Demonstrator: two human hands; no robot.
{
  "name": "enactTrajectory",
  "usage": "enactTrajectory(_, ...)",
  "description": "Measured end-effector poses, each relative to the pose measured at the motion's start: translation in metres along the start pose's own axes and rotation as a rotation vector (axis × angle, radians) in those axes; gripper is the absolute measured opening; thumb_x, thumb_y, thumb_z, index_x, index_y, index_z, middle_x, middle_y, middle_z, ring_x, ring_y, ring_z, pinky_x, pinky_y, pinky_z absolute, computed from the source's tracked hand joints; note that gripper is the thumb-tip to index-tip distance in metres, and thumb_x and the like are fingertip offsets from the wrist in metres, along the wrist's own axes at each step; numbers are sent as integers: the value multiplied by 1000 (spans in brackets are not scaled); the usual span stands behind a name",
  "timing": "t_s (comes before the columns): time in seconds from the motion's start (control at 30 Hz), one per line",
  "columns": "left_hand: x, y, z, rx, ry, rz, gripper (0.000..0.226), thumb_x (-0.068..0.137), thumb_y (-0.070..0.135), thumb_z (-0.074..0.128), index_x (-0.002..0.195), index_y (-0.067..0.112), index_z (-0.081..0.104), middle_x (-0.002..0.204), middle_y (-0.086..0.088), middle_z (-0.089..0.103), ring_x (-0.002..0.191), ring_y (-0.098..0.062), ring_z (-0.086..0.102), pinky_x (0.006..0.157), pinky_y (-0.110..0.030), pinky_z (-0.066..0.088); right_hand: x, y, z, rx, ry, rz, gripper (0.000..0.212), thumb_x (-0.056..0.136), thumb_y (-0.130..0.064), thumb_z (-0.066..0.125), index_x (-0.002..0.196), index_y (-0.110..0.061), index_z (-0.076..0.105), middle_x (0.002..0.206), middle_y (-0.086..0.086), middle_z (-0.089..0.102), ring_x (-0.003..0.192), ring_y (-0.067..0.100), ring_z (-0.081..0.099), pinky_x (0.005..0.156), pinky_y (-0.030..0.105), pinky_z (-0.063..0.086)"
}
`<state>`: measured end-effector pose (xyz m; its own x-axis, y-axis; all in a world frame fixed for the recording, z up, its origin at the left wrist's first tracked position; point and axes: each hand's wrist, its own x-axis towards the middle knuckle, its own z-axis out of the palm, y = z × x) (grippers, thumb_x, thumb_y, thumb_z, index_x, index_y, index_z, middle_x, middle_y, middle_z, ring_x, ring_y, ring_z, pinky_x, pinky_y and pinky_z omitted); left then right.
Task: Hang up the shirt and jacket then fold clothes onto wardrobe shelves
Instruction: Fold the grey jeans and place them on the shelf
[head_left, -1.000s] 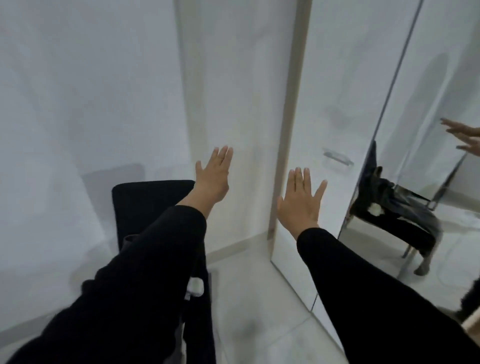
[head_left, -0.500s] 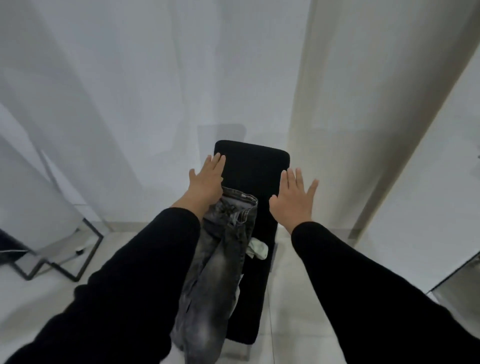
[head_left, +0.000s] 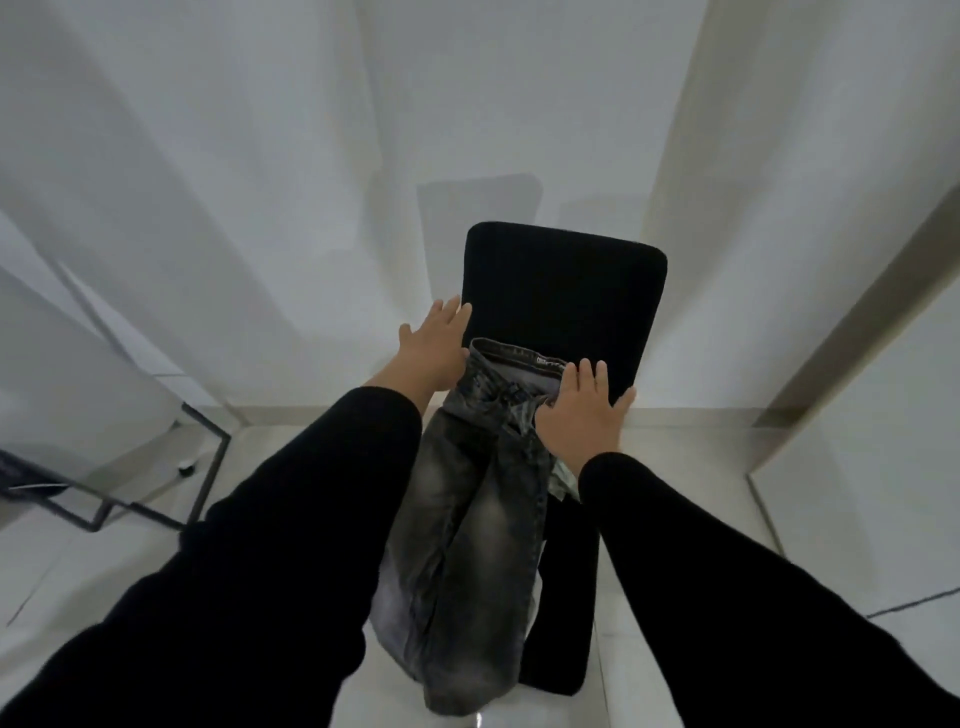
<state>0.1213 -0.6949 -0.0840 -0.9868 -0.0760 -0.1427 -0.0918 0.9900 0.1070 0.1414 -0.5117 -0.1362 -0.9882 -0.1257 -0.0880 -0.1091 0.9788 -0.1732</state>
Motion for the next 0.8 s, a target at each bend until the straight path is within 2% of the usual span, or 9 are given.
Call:
enactTrajectory(0.23, 96, -15, 62, 29, -96, 22, 65, 98, 29, 45, 152, 18, 9, 160, 0, -3, 148, -20, -3, 113, -55, 15, 58, -1, 69, 65, -154, 141, 73, 96, -42, 41, 152, -12, 6, 159, 14, 4, 147, 33, 0, 113, 60, 7)
enactTrajectory(0.3, 119, -17, 83, -4, -109, 8, 66, 97, 29, 46, 152, 18, 10, 160, 0, -2, 148, -20, -1, 114, -54, 15, 79, 1, 88, 119, -175, 174, 74, 95, -43, 42, 153, -16, 5, 158, 15, 11, 144, 36, 11, 113, 56, 16)
enactTrajectory(0.43, 157, -14, 125, -30, -136, -41, 71, 94, 22, 50, 152, 18, 9, 160, 0, -3, 147, -20, 0, 114, -52, 15, 112, 13, 126, 228, -203, 167, 73, 94, -41, 46, 152, -21, 6, 145, 21, 37, 127, 39, 40, 102, 46, 38)
enactTrajectory(0.57, 186, -10, 161, -77, -124, -88, 81, 92, 14, 52, 152, 19, -3, 160, 0, -5, 147, -21, 2, 113, -52, 18, 132, 22, 153, 324, -218, 146, 72, 94, -41, 49, 152, -24, 10, 142, 19, 42, 125, 36, 46, 100, 42, 42)
enactTrajectory(0.63, 196, -8, 173, -108, -89, -99, 88, 89, 10, 55, 152, 19, -6, 159, -1, -5, 146, -23, 10, 110, -52, 24, 139, 24, 161, 392, -214, 138, 72, 93, -38, 52, 151, -24, 12, 141, 18, 43, 125, 34, 46, 101, 39, 41)
enactTrajectory(0.73, 205, -4, 183, -58, 21, -126, 90, 82, 4, 60, 151, 17, 3, 155, -10, 6, 134, -32, 27, 103, -46, 35, 142, 25, 170, 474, -176, 138, 69, 92, -27, 56, 150, -25, 19, 137, 17, 48, 123, 33, 49, 102, 37, 41)
enactTrajectory(0.8, 205, -3, 183, -35, 47, -149, 79, 81, 3, 60, 147, 15, 18, 147, -16, 18, 127, -34, 31, 99, -44, 38, 140, 24, 172, 527, -134, 149, 67, 89, -18, 57, 148, -25, 24, 133, 16, 53, 119, 33, 53, 102, 37, 44)
